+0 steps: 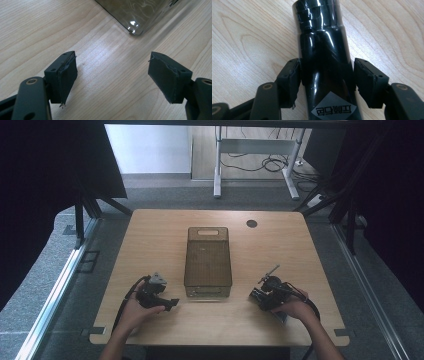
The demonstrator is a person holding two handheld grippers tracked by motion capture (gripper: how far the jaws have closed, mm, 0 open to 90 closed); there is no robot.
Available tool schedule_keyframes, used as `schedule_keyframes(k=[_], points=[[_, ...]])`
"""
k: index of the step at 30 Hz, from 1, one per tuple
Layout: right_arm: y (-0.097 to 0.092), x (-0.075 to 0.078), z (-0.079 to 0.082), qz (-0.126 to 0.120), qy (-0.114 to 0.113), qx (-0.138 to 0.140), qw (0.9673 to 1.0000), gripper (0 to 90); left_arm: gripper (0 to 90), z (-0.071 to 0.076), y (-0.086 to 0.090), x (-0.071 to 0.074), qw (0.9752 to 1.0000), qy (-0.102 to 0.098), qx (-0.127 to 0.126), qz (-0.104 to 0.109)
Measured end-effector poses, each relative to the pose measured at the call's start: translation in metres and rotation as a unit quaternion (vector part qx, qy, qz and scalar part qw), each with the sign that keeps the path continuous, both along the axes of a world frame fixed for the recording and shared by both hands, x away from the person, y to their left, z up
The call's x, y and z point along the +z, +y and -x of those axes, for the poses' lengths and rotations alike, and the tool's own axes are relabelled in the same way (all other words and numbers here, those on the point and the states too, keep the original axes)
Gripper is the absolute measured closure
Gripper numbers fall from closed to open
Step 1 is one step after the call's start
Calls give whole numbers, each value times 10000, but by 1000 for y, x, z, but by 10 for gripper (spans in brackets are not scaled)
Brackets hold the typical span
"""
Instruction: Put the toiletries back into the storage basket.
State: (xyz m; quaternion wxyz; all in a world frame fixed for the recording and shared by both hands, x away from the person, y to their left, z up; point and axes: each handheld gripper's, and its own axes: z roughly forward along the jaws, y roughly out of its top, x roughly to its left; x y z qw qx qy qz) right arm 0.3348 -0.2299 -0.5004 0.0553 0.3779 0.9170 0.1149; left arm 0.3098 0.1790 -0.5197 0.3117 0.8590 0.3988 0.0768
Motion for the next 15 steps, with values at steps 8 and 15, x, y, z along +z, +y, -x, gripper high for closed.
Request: schedule_keyframes(k=[8, 15], points=[[0, -3, -2, 26, 125, -35, 9999, 398, 237, 0, 1, 1, 10000, -5, 22, 23], [0, -1, -6, 55, 242, -53, 9997, 440, 237, 0, 1, 1, 10000, -8, 20, 15]])
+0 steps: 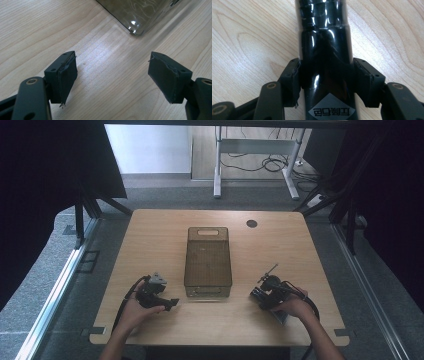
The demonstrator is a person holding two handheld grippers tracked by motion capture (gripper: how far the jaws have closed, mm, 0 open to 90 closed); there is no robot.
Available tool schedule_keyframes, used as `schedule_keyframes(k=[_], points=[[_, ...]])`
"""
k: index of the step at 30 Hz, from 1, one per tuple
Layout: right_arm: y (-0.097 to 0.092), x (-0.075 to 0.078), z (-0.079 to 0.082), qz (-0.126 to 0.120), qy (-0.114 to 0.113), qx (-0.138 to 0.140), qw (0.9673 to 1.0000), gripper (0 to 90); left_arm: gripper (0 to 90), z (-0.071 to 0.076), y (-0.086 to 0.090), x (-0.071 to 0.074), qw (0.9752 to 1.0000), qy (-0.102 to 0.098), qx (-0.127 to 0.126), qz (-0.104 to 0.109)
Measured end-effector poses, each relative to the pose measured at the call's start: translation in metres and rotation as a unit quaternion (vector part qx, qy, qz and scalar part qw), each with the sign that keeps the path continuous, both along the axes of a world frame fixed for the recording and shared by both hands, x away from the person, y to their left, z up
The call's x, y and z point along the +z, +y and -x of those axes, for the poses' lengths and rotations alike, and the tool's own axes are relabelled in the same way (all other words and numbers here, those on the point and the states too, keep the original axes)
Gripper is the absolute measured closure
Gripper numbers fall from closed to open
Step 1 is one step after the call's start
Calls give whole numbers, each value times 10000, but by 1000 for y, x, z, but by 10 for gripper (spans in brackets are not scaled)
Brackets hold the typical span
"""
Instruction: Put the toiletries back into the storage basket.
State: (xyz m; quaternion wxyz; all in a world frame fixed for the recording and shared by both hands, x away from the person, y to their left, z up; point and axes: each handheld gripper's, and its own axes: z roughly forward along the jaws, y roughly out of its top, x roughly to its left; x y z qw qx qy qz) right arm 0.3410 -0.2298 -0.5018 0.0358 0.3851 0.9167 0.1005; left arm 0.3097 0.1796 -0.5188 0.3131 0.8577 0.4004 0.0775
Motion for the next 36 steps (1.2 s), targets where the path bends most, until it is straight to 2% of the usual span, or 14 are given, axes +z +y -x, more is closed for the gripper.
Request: schedule_keyframes(k=[9, 13, 17, 21, 25, 36], points=[[0, 2, -8, 6, 284, -139, 9995, 454, 237, -1, 3, 1, 10000, -30, 15, 2], [-1, 3, -10, -65, 390, -210, 9990, 458, 237, -1, 3, 1, 10000, -17, 22, 9], [-1, 11, -10, -124, 386, -229, 9989, 459, 237, -1, 4, 1, 10000, -22, 37, 27], [-3, 23, -12, -362, 414, -248, 9982, 460, 237, -1, 3, 2, 10000, -25, 19, 12], [-3, 32, -13, -339, 368, -262, 9984, 460, 237, 0, 4, 2, 10000, -21, 38, 29], [3, 59, -19, -593, 314, -473, 9966, 461, 237, 0, 4, 3, 10000, -34, 18, 45]])
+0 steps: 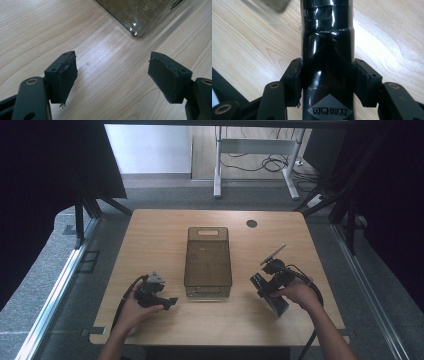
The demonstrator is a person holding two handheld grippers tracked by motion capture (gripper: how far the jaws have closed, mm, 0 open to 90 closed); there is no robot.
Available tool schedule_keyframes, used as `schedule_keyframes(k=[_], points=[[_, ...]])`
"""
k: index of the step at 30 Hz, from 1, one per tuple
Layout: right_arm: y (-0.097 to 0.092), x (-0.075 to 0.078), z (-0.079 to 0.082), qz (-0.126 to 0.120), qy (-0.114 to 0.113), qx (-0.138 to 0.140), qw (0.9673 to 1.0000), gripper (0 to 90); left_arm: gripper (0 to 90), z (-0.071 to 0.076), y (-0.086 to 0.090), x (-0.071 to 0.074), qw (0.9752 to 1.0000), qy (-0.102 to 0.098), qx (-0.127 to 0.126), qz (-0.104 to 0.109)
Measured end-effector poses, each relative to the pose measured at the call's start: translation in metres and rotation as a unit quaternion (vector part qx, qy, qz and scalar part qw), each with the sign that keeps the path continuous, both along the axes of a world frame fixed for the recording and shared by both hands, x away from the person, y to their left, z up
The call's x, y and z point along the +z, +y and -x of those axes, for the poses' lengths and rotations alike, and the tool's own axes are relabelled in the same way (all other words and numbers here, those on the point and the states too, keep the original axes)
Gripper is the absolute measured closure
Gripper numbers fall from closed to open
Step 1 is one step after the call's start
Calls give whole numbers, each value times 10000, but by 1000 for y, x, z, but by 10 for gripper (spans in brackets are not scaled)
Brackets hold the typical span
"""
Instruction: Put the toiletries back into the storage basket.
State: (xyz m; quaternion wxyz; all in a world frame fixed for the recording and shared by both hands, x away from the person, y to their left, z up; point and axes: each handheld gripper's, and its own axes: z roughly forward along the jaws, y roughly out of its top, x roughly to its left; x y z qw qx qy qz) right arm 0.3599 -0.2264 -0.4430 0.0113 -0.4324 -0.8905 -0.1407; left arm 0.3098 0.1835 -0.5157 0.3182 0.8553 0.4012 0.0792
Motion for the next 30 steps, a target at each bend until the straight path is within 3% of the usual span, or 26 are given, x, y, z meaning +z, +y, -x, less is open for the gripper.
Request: schedule_keyframes(k=[15, 21, 30], points=[[25, 23, -15, -220, -45, 131, 9997, 463, 237, -2, 1, -2, 10000, -16, -60, -49], [36, 37, -26, -280, -55, 158, 9995, 465, 237, -1, 2, -2, 10000, 15, 37, 22], [64, 56, -38, -323, -66, 295, 9990, 465, 237, -2, 3, -1, 10000, -6, 27, 30]])
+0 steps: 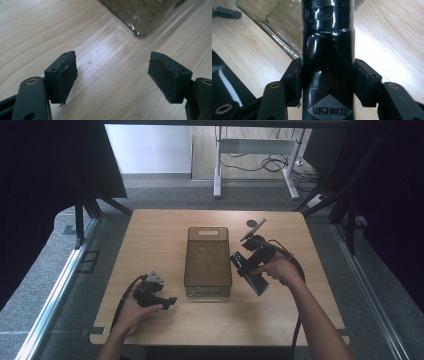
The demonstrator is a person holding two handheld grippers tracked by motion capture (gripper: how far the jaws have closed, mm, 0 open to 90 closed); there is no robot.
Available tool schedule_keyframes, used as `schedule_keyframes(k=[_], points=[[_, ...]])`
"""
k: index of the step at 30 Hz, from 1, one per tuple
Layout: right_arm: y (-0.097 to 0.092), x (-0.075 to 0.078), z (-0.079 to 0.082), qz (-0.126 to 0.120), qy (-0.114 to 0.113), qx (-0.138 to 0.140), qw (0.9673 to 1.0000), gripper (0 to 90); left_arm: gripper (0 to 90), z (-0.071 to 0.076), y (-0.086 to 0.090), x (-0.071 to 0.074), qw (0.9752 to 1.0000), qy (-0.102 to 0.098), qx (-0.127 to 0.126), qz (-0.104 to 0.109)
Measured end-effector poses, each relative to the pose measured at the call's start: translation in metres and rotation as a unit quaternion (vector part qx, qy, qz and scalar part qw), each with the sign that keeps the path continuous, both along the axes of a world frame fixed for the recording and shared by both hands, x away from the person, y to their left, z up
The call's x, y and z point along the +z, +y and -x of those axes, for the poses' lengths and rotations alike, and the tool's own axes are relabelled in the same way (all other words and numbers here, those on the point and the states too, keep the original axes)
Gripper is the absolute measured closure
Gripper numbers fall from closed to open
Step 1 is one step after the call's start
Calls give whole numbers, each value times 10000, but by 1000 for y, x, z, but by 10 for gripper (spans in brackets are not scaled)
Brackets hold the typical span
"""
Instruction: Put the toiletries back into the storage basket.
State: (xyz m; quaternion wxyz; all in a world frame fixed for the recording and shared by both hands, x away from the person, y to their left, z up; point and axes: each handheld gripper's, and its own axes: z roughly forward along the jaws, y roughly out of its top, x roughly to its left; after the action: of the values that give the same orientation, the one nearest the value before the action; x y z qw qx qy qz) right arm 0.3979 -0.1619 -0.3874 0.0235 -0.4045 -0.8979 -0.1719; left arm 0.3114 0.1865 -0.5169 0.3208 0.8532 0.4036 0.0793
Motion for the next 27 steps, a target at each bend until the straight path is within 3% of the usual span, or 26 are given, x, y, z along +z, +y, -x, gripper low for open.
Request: schedule_keyframes(k=[21, 27], points=[[34, 8, -23, -85, 23, 14, 10000, 465, 237, -2, 1, -1, 10000, -12, -44, -16], [45, 5, -26, 10, 97, 71, 9999, 465, 237, -1, 1, -1, 10000, 5, -13, 7]])
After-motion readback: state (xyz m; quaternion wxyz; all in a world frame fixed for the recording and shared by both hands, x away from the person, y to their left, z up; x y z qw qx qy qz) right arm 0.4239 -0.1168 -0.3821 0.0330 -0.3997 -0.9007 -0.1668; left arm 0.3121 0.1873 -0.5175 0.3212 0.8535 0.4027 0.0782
